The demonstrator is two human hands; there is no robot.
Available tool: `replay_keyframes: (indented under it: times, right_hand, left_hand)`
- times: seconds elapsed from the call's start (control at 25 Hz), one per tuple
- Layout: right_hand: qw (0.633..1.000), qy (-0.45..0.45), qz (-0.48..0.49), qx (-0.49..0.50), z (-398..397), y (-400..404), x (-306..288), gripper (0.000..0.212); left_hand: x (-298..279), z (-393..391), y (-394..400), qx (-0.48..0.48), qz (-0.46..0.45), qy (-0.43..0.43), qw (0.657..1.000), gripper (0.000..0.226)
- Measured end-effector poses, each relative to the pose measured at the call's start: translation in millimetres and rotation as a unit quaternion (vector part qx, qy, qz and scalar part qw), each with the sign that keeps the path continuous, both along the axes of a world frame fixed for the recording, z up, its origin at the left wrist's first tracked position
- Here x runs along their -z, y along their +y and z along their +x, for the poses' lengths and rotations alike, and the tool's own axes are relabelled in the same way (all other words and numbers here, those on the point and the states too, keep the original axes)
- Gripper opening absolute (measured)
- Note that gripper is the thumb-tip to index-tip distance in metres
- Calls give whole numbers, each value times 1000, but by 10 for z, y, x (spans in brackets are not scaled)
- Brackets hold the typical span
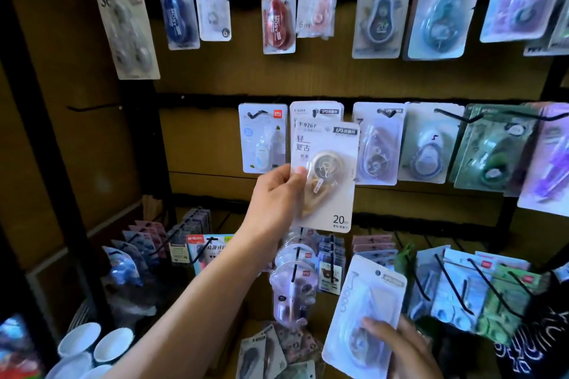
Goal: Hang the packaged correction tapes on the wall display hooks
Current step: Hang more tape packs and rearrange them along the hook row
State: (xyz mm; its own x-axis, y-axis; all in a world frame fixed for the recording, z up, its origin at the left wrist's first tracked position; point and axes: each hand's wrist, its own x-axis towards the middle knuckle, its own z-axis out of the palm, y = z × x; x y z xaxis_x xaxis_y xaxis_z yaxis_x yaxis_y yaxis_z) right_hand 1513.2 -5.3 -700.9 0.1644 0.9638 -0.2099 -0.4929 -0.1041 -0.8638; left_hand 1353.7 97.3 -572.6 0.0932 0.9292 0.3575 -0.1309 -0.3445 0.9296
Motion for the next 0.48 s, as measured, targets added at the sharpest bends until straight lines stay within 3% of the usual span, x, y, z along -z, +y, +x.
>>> replay_keyframes:
  times: [0.12, 0.28, 0.48]
  right_hand:
    - [1000, -1, -3, 6, -3, 24, 46, 30]
    - [1000, -9, 17, 17, -6, 42, 86, 27]
    - [998, -11, 47, 36, -14, -21, 101, 23]
  left_hand:
    - [61, -37, 4, -6, 22, -8, 1000, 54]
    - [135, -63, -74, -14, 43, -18, 999, 31]
    - [-49, -22, -31, -26, 53, -27, 998, 29]
